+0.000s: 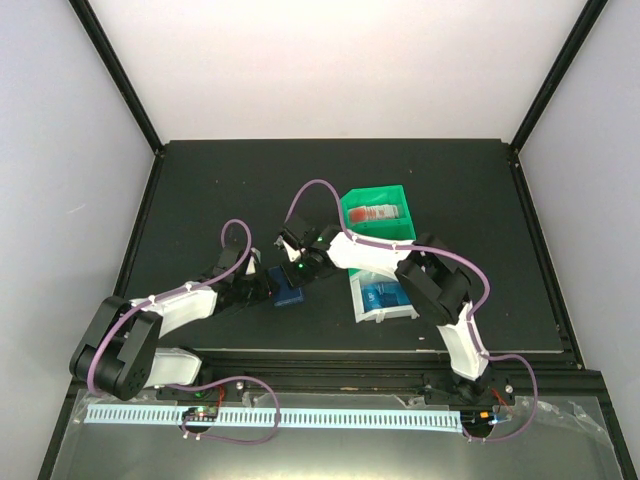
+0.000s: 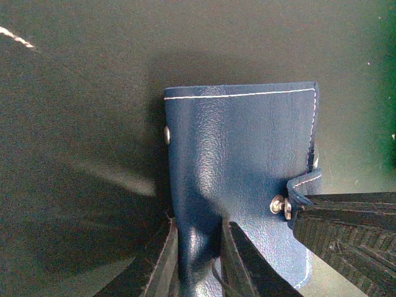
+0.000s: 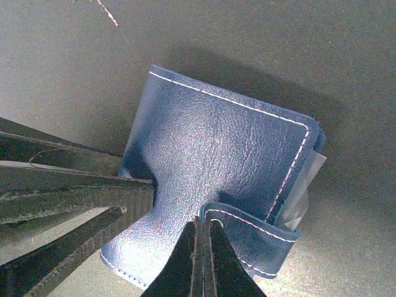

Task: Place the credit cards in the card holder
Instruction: Close the card holder at the center of the board.

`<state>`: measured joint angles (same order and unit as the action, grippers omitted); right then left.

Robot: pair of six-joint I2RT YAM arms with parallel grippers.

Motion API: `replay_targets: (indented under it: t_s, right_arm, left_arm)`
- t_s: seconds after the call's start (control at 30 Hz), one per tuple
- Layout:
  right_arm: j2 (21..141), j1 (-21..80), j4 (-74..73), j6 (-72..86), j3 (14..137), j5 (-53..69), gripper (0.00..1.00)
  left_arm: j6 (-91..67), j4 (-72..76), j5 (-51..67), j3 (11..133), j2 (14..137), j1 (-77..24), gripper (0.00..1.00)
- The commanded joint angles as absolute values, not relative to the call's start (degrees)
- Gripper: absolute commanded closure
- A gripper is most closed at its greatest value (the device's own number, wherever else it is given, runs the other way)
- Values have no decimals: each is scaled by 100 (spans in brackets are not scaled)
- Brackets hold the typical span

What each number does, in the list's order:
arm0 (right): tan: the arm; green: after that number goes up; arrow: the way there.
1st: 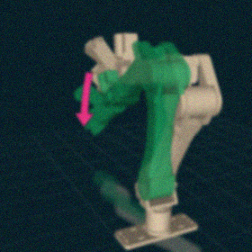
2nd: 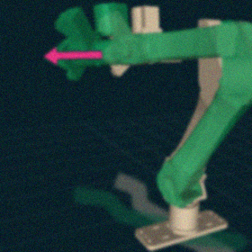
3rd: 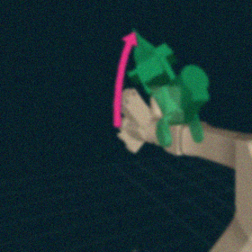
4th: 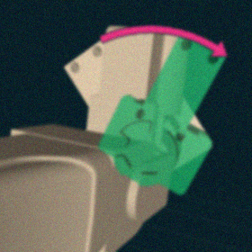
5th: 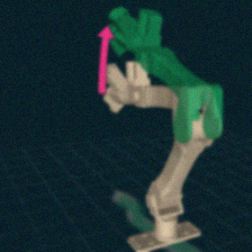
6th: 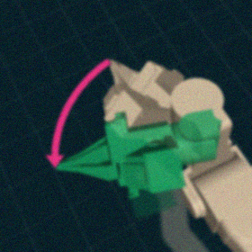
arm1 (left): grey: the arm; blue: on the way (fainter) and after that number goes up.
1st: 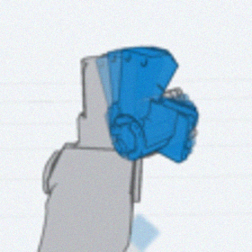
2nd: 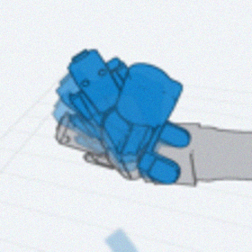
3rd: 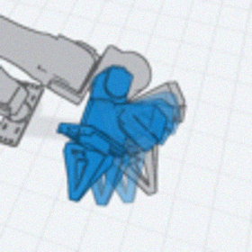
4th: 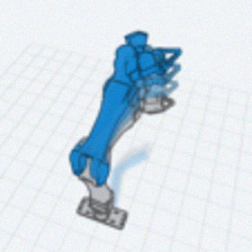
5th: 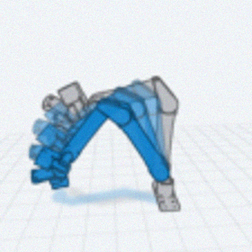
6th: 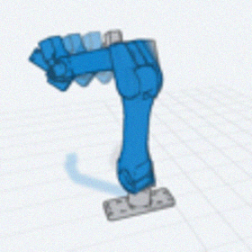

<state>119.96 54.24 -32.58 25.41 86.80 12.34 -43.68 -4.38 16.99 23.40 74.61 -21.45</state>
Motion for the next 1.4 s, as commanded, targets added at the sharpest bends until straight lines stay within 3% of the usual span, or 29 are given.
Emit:
replay_targets:
  t_s: [0.0,1.37]
  right_arm:
    - [12273,5448,-3337,2473,8766,1368,99]
    - [13293,5808,-3705,2980,8489,911,99]
  left_arm:
    - [-4357,-1021,1774,2112,7642,-2171,82]
    - [-4397,-932,1793,2091,7725,-2171,83]
